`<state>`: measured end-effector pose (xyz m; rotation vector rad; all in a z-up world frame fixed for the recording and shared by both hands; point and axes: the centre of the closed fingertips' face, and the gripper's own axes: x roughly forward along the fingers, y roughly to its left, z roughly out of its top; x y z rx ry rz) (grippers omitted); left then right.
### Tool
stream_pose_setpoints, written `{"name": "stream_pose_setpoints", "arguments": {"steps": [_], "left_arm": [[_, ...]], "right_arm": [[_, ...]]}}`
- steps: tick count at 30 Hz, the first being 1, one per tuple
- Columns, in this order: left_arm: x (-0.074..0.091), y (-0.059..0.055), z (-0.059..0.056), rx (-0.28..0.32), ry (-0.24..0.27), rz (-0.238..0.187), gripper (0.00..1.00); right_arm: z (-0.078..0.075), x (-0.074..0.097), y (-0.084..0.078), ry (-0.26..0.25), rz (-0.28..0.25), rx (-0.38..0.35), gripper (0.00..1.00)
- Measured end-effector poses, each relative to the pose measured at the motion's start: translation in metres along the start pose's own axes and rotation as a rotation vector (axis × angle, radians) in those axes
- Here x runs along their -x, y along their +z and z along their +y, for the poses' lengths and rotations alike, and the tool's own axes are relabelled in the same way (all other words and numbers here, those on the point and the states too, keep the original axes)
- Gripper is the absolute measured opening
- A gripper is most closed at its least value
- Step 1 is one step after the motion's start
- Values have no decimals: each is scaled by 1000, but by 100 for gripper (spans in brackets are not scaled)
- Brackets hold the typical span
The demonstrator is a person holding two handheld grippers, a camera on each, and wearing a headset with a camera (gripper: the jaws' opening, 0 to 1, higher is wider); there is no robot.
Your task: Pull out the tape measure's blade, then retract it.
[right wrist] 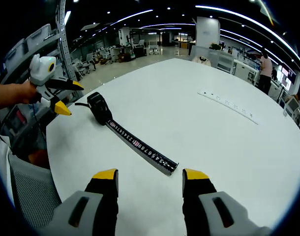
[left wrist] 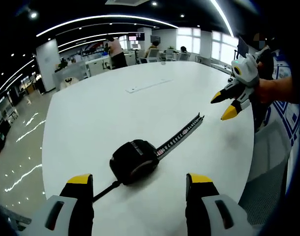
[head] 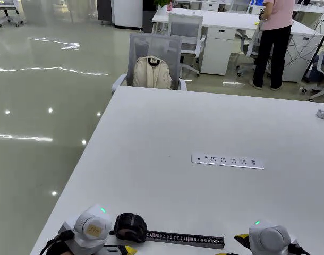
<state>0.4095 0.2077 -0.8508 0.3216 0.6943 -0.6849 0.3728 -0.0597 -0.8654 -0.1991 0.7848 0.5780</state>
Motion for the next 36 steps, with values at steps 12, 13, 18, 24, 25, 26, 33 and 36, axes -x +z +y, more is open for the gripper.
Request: {"name": "stream_pose_setpoints", "arguments": {"steps": [12,13,18,24,25,26,33,36], "left_arm": [[18,-3,0,42,51,-24,77],[20,-3,0,40,55,-25,78],[26,-5,-2,40,68,-24,81],[34,-12,-7,54,75,-29,81],[35,-13,-9,54,79,-28,82],[36,-14,-8,53,84,-27,82],[46,-18,-13,71,97,-33,83],[51,-19,-16,75,102,-35,84]], "right_arm": [[17,12,-1,-24,-13,-37,58],[18,14,0,-26,-14,-40,58],[23,20,2,-35,-25,-51,59],[29,28,1,-45,-34,-63,60],[30,29,0,-47,-34,-66,61],[31,30,0,-47,-34,-65,61],[40,37,-4,-52,-36,-67,62],[41,41,-4,-62,-42,-74,63]]}}
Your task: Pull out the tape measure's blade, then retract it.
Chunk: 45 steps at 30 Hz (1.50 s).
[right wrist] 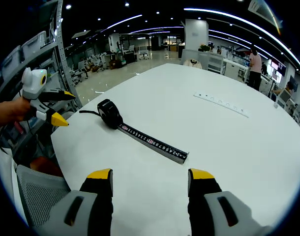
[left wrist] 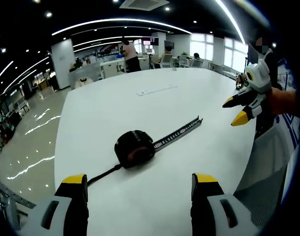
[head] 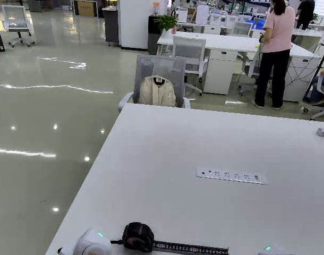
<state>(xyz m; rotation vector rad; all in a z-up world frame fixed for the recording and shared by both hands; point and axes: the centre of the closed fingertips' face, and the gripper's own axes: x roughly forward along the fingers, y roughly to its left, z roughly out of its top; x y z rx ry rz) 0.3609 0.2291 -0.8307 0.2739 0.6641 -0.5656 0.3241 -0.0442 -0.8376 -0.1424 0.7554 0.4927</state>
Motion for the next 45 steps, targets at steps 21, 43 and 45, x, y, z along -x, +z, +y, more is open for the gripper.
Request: {"name": "stream_pose_setpoints", "arguments": {"steps": [21,43,45], "left_arm": [[20,-4,-20,38,15,-5,90],[33,-2,-32,87,11,-1,92],[43,0,-38,77,11,-20,92]], "right_arm": [[16,25,-12,-12,-14,-40,70],[32,38,-12,-20,-25,-77,83],[41,48,-10,-24,-34,-97,85]]}}
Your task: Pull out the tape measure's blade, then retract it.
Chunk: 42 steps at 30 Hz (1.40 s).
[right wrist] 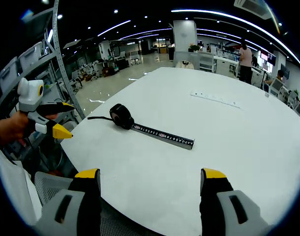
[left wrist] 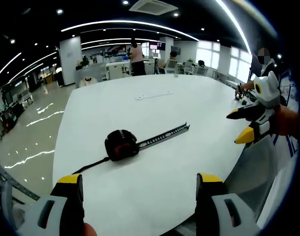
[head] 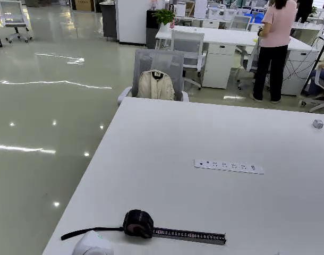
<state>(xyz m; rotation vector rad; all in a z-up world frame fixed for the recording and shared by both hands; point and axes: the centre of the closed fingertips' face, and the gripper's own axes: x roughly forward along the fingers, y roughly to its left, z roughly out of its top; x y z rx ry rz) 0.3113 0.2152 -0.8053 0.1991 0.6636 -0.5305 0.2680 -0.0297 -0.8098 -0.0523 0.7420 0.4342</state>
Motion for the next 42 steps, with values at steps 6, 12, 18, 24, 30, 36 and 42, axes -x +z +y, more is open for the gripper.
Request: {"name": "stream_pose_setpoints", "arguments": {"steps": [6,12,18,24,30,36,42], "left_arm": [[11,2,-1,22,29,-12,93],[17,1,0,35,45,-11,93],[28,4,-4,41,49,-11,94],[34,6,-2,49,66,-7,94],[36,8,-2,61,86,-5,94],[35,7,0,76,96,10,94],[29,9,0,90,101,22,94]], "right_arm": [[10,11,-2,-13,7,-3,89],[16,17,-3,0,20,-2,91],[21,24,0,2,18,-1,92],[25,28,-1,2,25,-2,92],[25,31,2,7,32,-7,92],[22,30,4,11,49,3,93],[14,26,5,9,63,1,93]]}}
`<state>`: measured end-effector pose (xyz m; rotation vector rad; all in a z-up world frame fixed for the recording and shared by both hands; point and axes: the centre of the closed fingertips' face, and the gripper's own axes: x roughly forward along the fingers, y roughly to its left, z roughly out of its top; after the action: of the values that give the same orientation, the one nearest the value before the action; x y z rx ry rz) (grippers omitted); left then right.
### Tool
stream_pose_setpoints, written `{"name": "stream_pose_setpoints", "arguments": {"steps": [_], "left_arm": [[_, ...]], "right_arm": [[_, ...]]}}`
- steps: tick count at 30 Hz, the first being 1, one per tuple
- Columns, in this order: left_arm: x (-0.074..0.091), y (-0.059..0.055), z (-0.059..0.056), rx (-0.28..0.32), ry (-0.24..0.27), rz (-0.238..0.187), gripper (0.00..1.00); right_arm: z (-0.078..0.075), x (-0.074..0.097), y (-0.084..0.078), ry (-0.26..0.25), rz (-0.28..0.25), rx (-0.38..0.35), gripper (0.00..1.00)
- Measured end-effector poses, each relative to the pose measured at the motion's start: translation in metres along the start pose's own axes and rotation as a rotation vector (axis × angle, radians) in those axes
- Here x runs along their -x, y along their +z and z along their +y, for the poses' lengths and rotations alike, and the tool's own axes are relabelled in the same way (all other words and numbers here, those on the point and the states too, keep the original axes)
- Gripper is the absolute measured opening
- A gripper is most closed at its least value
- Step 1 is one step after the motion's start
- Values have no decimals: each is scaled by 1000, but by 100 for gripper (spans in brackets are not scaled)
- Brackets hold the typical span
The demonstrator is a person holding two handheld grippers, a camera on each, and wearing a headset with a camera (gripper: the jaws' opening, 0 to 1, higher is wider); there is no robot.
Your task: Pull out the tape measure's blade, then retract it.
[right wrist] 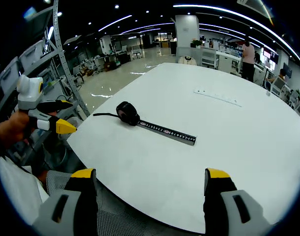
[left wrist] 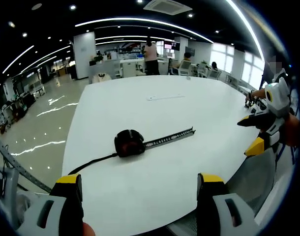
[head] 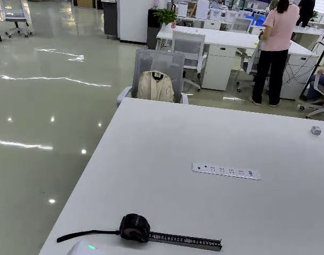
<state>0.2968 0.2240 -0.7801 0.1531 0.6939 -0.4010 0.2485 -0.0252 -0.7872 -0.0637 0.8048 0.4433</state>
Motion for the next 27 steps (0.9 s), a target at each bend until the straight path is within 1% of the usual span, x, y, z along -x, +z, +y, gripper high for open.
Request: {"name": "stream_pose_setpoints", "arguments": {"steps": [3,7,13,15,18,22,27], "left_arm": [[-3,2,0,6,5,8,92],[-7,7,-1,9,10,9,92],[-11,10,-1,24,24,14,90],[-12,11,-2,37,20,9,90],[-14,11,-3,36,27,11,90],[-19,9,-3,43,35,21,89],[-25,10,-4,50,41,22,88]], "right_arm": [[-4,-3,0,2,10,1,92],[-7,-7,0,4,14,7,92],[-9,-13,0,12,24,14,92],[-9,-16,0,18,27,17,92],[-9,-19,-1,25,34,27,92],[-13,-23,-4,29,44,33,91],[-19,-28,-4,37,55,42,90]]}}
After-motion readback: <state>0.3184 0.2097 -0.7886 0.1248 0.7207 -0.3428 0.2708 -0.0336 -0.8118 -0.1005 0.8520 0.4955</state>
